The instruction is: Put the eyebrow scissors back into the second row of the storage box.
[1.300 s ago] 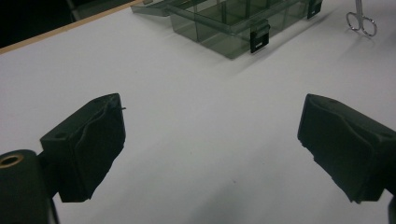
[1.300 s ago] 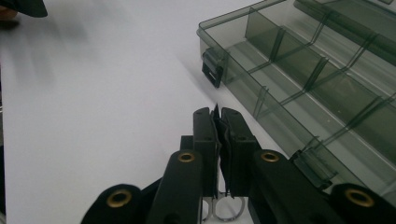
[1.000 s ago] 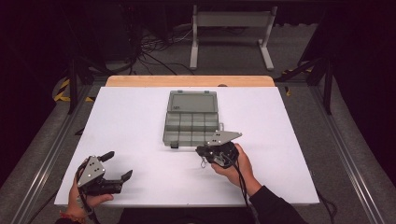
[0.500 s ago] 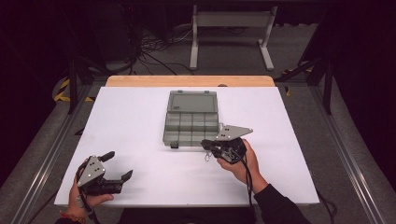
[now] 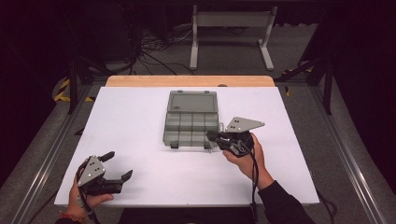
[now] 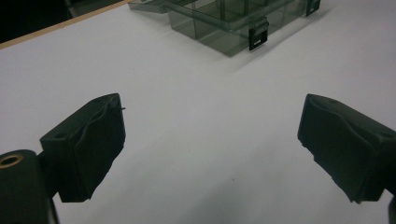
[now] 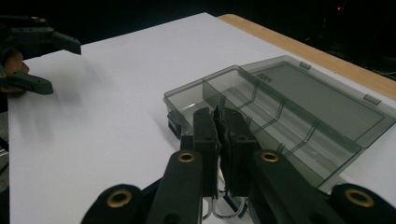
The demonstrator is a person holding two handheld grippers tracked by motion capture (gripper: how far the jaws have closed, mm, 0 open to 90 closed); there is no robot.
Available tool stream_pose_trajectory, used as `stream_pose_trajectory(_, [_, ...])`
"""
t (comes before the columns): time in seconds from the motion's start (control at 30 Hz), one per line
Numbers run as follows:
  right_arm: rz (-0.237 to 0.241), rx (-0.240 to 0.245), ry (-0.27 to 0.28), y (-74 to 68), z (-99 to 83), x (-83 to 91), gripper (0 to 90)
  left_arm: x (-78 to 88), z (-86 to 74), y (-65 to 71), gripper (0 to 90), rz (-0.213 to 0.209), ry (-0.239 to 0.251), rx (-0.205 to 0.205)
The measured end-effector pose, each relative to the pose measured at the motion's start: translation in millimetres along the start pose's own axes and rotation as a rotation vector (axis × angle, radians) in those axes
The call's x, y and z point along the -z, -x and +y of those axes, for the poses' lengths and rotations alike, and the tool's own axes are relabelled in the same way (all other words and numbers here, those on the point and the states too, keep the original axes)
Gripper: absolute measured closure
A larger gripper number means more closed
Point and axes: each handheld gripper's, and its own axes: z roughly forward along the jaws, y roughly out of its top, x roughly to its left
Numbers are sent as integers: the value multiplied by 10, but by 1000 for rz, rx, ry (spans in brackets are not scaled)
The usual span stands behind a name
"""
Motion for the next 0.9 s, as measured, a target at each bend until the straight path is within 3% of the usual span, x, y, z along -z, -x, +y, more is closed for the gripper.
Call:
stream_pose_trajectory(0.3, [-30,26,17,134,153,-21,861,-2,1,0,82,-3,-1,-1])
stream_pose_trajectory(0.4, [-53,57,18,195,189,-57,862,-5,2,-3,81,0,-5,-3])
stream_pose_trajectory(0.6, [-13,41,33,400,193,-178,861,-18,-7,-15,81,1,-11,6])
stream_pose_trajectory(0.67, [34,34,60,462,185,-238,861,-12,-3,-25,82,3,-7,6])
stream_pose_trajectory(0.9, [45,63,39,524,177,-456,861,-14,-12,-28,81,2,-12,5])
